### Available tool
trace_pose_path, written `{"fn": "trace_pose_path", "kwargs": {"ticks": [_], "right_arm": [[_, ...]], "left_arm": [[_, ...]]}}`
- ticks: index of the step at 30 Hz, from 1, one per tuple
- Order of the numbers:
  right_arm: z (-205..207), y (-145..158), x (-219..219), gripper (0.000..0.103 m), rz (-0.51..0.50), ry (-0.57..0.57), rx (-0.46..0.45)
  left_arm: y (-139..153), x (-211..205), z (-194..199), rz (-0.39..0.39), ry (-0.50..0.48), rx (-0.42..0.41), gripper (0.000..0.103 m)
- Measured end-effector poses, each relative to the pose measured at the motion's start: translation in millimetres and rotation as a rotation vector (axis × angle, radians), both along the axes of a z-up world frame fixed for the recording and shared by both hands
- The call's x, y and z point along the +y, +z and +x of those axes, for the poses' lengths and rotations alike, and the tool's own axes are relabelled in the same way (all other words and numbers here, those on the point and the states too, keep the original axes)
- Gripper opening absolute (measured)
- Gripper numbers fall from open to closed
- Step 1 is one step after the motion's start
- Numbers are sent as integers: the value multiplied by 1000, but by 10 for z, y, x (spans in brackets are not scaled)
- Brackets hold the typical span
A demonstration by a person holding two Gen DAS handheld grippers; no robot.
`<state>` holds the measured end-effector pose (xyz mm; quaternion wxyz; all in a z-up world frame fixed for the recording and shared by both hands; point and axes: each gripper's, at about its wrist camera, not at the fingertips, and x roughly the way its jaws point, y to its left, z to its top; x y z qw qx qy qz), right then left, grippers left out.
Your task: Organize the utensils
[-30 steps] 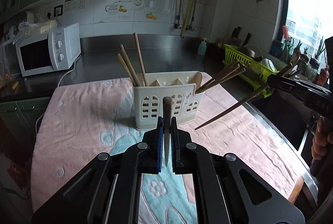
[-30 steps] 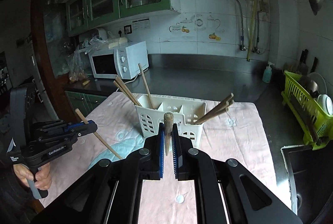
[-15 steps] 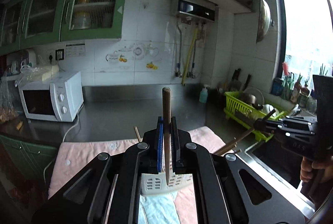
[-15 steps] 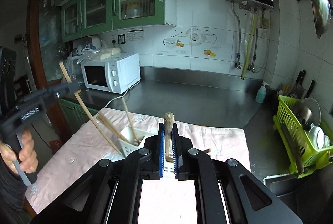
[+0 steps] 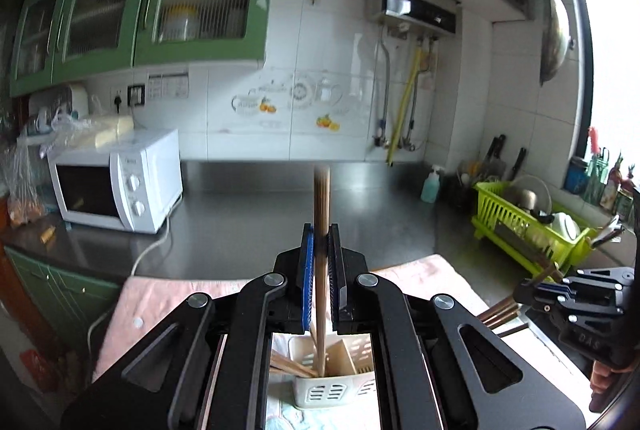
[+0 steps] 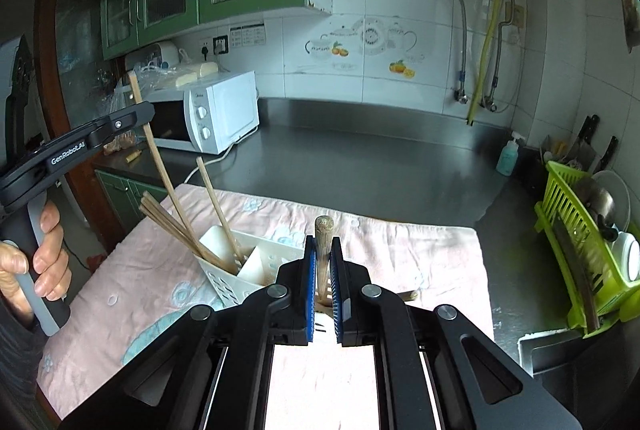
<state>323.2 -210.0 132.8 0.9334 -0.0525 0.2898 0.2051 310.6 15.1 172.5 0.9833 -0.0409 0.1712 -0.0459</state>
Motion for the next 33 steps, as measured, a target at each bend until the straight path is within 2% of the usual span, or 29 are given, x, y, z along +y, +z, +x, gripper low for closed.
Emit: {"fn": "trace_pose_path", "kwargs": {"ticks": [5,8,9,10,11,12,14,16,18,21,23,25,31,33], "right_arm": [[93,-126,56,7,7,6,28],[93,-133,55,9,12,2,22],[77,-126,48,9,13,-1,13],[53,-108,37,15,16,-7,3],[32,-97,24,20,18,-14,-5],[7,-86,9,21,18,-19,-12],[-67,-60,-22,22,26,-28,-25],[-158,-47,-56,26,42,-31,-32],[-258,-44,-87,32,46,-41,-42],[-455,-91,-101,34,44,-50,-54],[-592,-139,-98,40,43,-57,-61],[-736,-207,-91,44,45,-65,-67],[-1182,-480,-22,56,54,-63,-69],[-1315,-573,13,59,51,-63,-70]], "left_arm": [[-149,55,105,-14,-1,50,5],[-181,92,96,-16,-7,54,9],[-186,96,77,-14,-7,55,15],[-185,104,50,-13,-5,53,26],[-186,99,16,-13,-5,47,32],[-178,102,-30,-11,-4,39,40],[-178,96,-134,-10,-10,30,42],[-183,106,-245,-15,-13,32,54],[-197,108,-386,-7,-7,26,58],[-244,111,-624,11,2,30,71],[-270,114,-789,23,6,27,76],[-317,125,-955,31,12,27,86],[-572,163,-1437,55,13,52,98],[-665,182,-1562,62,27,57,98]]}}
